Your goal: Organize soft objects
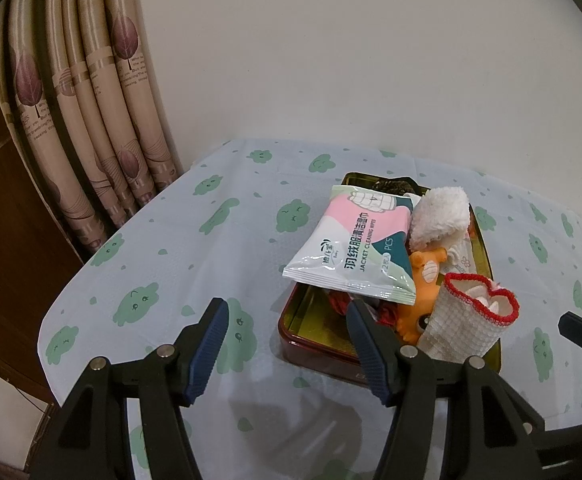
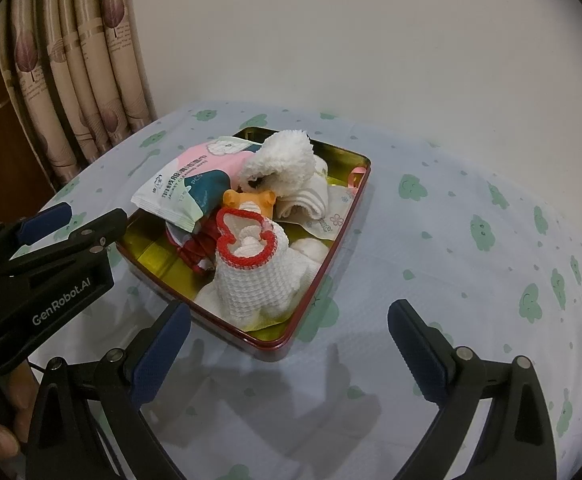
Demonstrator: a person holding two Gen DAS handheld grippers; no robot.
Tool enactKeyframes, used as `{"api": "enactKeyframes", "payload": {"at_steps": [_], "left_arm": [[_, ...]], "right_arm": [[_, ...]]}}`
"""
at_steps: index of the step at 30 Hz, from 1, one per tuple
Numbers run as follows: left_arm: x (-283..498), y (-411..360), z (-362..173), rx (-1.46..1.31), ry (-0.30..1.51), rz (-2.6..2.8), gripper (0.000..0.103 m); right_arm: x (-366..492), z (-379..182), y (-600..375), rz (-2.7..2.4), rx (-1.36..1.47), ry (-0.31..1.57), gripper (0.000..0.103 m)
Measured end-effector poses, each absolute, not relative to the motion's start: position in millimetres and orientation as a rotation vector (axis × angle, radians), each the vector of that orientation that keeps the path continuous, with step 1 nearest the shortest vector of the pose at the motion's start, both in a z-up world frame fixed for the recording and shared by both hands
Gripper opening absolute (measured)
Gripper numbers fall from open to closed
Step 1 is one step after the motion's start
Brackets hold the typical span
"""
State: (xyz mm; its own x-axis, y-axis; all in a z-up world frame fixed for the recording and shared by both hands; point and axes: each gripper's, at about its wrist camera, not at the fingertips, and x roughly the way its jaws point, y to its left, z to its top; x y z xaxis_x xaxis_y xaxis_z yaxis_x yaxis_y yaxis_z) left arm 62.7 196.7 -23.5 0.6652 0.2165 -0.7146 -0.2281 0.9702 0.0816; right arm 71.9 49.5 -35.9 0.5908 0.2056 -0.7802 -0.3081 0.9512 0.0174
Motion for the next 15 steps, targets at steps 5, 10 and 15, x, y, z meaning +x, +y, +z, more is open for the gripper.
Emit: {"api": "enactKeyframes", "payload": {"at_steps": [5,10,15], "left_arm": [[62.6,197.0,-23.5,-0.016,0.804,0.251,0.063],[62.6,196.9,-23.6,-0.015,0.805,0.248,0.063],[62.4,196.8,-23.7,-0.015,0.804,0.249,0.063]], "right_arm": [[72.3,-37.2,49.9,0.300,-0.124,0.895,0.098],[71.6,-38.8,50.2,0.300,-0.121,0.898,0.098],[72.0,-41.3,50.6,0.304,-0.118,0.903,0.098]]}}
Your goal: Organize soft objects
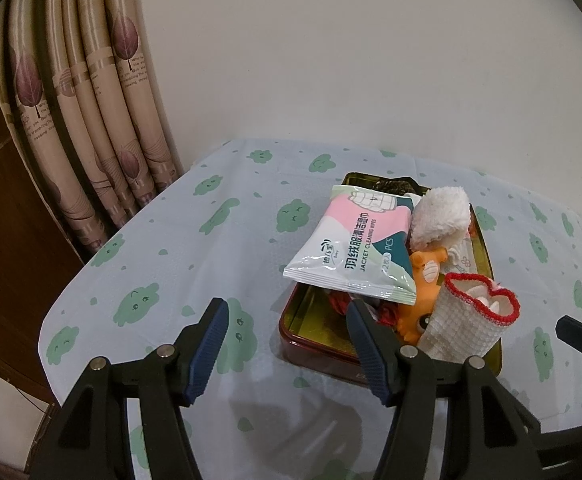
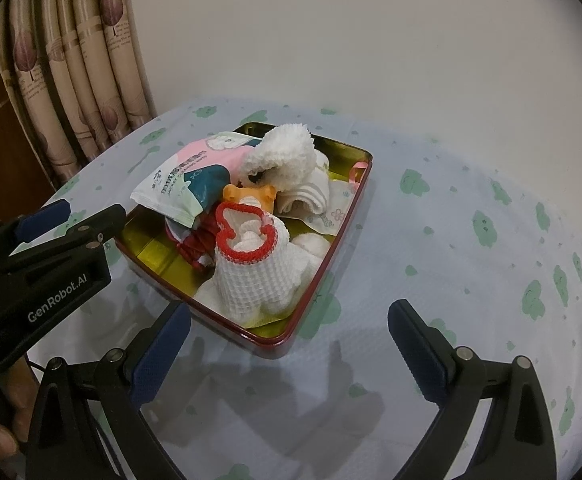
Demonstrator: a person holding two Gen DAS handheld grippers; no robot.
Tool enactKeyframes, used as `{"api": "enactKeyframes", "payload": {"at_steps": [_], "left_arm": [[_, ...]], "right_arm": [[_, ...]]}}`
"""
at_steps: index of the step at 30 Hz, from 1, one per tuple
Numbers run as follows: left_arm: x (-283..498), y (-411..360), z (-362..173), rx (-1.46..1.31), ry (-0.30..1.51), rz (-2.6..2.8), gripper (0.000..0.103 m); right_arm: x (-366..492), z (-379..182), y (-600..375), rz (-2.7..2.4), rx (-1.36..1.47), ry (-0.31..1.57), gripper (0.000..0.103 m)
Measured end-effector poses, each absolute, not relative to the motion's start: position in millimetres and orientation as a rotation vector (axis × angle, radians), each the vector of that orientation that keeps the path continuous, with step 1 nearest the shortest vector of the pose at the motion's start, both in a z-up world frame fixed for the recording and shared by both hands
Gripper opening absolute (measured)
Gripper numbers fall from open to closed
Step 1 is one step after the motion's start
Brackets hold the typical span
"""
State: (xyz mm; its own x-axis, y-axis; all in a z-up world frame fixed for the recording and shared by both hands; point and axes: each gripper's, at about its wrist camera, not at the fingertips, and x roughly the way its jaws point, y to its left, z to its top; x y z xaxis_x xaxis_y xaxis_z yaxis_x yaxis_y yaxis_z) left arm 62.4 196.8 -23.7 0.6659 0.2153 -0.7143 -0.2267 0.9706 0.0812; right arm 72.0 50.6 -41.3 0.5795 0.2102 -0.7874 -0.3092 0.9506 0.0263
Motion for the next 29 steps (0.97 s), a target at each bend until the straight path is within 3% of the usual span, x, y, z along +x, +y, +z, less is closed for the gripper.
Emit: {"api": "enactKeyframes", "payload": {"at_steps": [29], "left_arm": [[60.8,197.2,-19.3,-0.003,0.770,0.243,0.063]], "right_arm": [[72.5,-43.4,51.2,0.310,-0.123,0.914,0.098]]}}
